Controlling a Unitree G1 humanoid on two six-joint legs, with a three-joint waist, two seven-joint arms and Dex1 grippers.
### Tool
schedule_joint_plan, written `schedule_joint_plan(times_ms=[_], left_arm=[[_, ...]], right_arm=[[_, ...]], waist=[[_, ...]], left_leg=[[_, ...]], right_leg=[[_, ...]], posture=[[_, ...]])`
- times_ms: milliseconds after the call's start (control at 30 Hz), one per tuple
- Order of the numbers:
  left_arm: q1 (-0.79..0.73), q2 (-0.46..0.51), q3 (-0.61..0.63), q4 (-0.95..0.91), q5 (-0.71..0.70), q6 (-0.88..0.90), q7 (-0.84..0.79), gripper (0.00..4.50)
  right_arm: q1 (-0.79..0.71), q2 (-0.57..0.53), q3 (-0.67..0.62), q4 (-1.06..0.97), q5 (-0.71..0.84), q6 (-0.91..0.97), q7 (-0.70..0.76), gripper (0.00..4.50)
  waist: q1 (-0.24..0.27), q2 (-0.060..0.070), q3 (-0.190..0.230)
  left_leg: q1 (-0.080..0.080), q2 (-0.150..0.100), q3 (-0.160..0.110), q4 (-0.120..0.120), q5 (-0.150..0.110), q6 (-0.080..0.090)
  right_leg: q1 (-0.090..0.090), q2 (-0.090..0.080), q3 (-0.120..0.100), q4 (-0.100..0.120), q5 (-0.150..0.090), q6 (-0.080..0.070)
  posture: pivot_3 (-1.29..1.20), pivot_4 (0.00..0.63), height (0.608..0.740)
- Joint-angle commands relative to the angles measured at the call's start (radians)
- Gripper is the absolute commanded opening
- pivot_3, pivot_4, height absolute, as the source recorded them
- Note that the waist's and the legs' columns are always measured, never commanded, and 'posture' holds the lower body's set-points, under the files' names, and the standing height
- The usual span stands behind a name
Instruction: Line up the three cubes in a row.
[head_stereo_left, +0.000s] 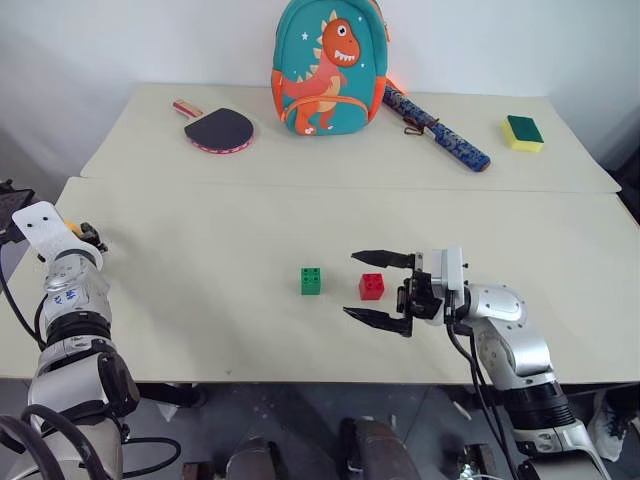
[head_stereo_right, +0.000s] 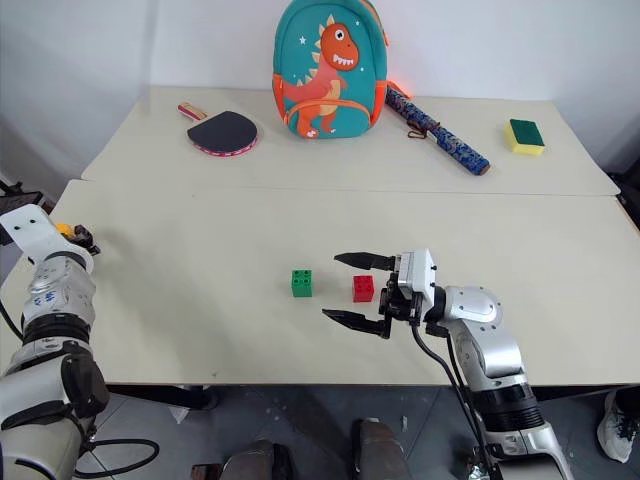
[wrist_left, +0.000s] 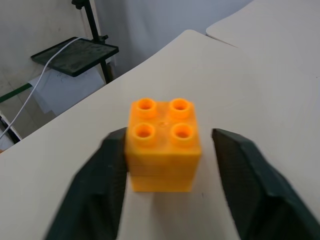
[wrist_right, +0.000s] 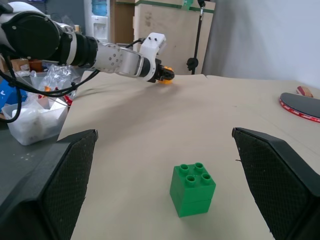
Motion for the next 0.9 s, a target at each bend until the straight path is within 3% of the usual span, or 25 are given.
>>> schedule_joint_plan(times_ms=[33,100,167,200,300,433,567,733,900], left_arm=[[0.010,0.000,0.035,-0.082,-0.067,-0.094,-0.103,1.48],[0.022,-0.011,0.029,-0.147,-0.126,-0.100,-0.273,1.48],[0.065,-0.013,-0.023,-0.300,-0.247,-0.005,-0.648,1.48],[0.121,0.021,-0.107,-0.418,-0.296,0.080,-0.897,1.48],[0.230,0.105,-0.279,-0.600,-0.304,0.070,-1.338,1.48],[0.160,0.123,-0.402,-0.513,-0.221,0.038,-1.522,1.48],[0.083,0.078,-0.534,-0.352,-0.090,-0.174,-1.693,1.48],[0.003,0.005,-0.575,-0.188,-0.030,-0.307,-1.749,1.48],[0.004,0.002,-0.578,-0.143,-0.022,-0.342,-1.775,1.48]], right_arm=[[-0.004,-0.008,-0.025,-0.031,0.004,-0.017,-0.010,4.50],[-0.001,-0.015,-0.030,-0.031,0.003,-0.019,-0.012,4.50],[0.006,-0.035,-0.047,-0.032,0.000,-0.021,-0.018,4.50],[0.013,-0.052,-0.060,-0.034,0.003,-0.017,-0.017,4.50],[0.030,-0.094,-0.090,-0.030,0.012,-0.012,-0.005,4.50],[0.060,-0.156,-0.111,-0.012,0.002,-0.025,0.033,4.50],[0.080,-0.175,-0.129,-0.018,0.005,-0.024,0.024,4.50],[0.123,-0.177,-0.135,-0.076,0.005,-0.009,0.000,4.50],[0.164,-0.185,-0.147,-0.117,0.007,0.004,-0.023,4.50]], waist=[[0.000,0.000,0.000],[0.001,0.000,0.000],[0.003,0.000,0.000],[0.004,0.000,0.000],[0.001,0.001,0.001],[0.001,0.002,0.001],[-0.001,0.002,0.001],[0.001,0.002,0.001],[0.000,0.002,0.001]], left_leg=[[0.000,0.000,0.000,0.000,0.000,0.000],[0.000,0.000,0.000,0.000,0.000,0.000],[-0.001,0.000,0.000,0.000,0.000,0.000],[-0.001,0.000,0.000,0.000,0.000,0.000],[-0.001,0.000,0.002,0.000,-0.001,-0.001],[0.001,0.001,0.003,0.001,-0.001,-0.002],[0.001,0.001,0.003,0.001,-0.001,-0.003],[0.000,0.001,0.002,0.002,-0.001,-0.002],[0.000,0.001,0.002,0.001,-0.001,-0.001]], right_leg=[[0.000,0.000,0.000,0.000,0.000,0.000],[0.000,0.000,0.000,0.000,0.000,0.000],[0.000,0.000,0.000,0.000,0.000,0.000],[0.000,0.000,0.000,0.000,0.000,0.000],[-0.001,0.000,-0.004,0.000,0.000,0.000],[-0.001,0.000,-0.005,-0.003,-0.001,-0.001],[-0.001,0.001,-0.004,-0.002,-0.002,-0.003],[-0.001,0.000,-0.004,-0.003,-0.002,-0.003],[-0.001,0.000,-0.004,-0.003,-0.002,-0.003]], posture=[[0.00,0.150,0.740],[0.00,0.150,0.740],[0.00,0.150,0.740],[0.00,0.150,0.740],[0.00,0.150,0.740],[0.00,0.150,0.740],[0.00,0.150,0.740],[0.00,0.150,0.740],[0.00,0.150,0.740]])
